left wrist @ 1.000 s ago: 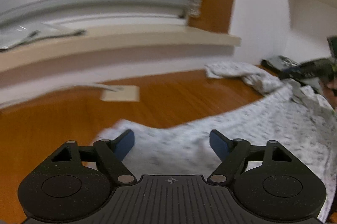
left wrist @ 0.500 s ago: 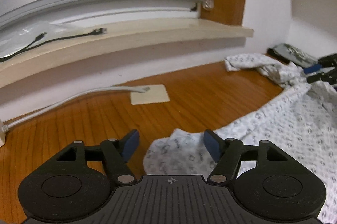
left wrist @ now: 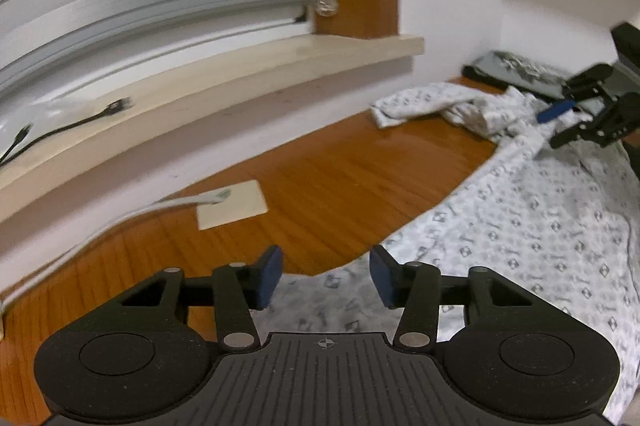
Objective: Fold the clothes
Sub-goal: 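Grasp the shirt fabric with the right gripper, then lift the shirt with the right gripper while the left gripper grasps and lifts another edge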
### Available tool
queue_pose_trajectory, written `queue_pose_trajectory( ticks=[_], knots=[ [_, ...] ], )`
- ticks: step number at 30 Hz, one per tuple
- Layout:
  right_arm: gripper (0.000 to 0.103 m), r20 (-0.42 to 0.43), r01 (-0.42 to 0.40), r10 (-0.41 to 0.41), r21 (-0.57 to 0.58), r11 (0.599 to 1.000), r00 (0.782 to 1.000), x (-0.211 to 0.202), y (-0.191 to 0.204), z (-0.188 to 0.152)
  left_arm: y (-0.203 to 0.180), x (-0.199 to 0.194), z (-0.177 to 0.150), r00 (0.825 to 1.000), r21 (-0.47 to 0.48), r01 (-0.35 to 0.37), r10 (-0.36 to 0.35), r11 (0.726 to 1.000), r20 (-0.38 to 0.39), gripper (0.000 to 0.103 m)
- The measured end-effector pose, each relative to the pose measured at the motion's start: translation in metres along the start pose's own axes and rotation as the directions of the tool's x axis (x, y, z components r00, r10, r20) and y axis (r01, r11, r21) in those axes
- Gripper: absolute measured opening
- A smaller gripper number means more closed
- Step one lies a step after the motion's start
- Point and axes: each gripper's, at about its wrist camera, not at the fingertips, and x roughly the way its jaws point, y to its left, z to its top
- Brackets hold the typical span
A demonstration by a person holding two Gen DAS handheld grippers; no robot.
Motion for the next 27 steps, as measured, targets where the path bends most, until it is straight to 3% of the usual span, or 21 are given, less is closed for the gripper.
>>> queue_pose_trajectory(
  ticks=[1, 4, 8, 10, 14, 20, 21, 22, 24, 27],
  knots=[
    [0.042, -0.009, 0.009, -0.009, -0.007, 1.0, 1.0, 0.002, 0.0, 0.0, -0.001, 0.004, 0.0, 1.0, 0.017, -0.001, 0.002, 1.0, -0.016, 0.06],
    [0.006, -0.035, 0.035, -0.036, -0.027, 0.999, 0.999, 0.007, 0.0, 0.0, 0.001, 0.016, -0.001, 0.997, 0.045, -0.001, 0.004, 0.999, -0.074, 0.06],
    [0.006, 0.023, 0.062, -0.062, 0.0, 0.998, 0.998, 0.001, -0.003, 0.002, 0.007, 0.024, -0.008, 0.992, 0.048, 0.007, -0.001, 0.999, -0.123, 0.046],
    [0.007, 0.02, 0.054, -0.054, -0.004, 0.999, 0.998, 0.002, -0.003, 0.001, 0.01, 0.024, -0.011, 0.992, 0.039, 0.012, -0.007, 0.999, -0.129, 0.044],
    [0.017, -0.028, 0.047, -0.047, -0.02, 0.999, 0.998, 0.015, -0.001, -0.003, 0.018, 0.025, -0.011, 0.993, 0.028, -0.004, 0.007, 1.0, -0.115, 0.051],
    [0.017, -0.044, 0.068, -0.07, -0.043, 0.997, 0.997, 0.022, -0.001, -0.004, 0.029, 0.033, -0.007, 0.991, 0.037, 0.011, -0.006, 0.999, -0.131, 0.068],
    [0.015, -0.031, 0.082, -0.083, -0.047, 0.996, 0.996, 0.02, -0.001, -0.003, 0.031, 0.035, -0.008, 0.99, 0.031, 0.019, -0.015, 0.999, -0.137, 0.069],
    [0.006, -0.013, 0.098, -0.099, -0.051, 0.994, 0.995, 0.018, 0.0, -0.002, 0.033, 0.036, -0.009, 0.99, 0.021, 0.026, -0.023, 0.999, -0.142, 0.069],
    [0.006, 0.023, 0.126, -0.125, -0.049, 0.991, 0.992, 0.013, 0.0, 0.001, 0.037, 0.038, -0.013, 0.989, -0.002, 0.041, -0.041, 0.999, -0.139, 0.067],
    [0.005, 0.056, 0.147, -0.144, -0.055, 0.988, 0.988, 0.01, 0.001, 0.003, 0.04, 0.036, -0.018, 0.989, -0.042, 0.075, -0.08, 0.996, -0.122, 0.053]
  ],
)
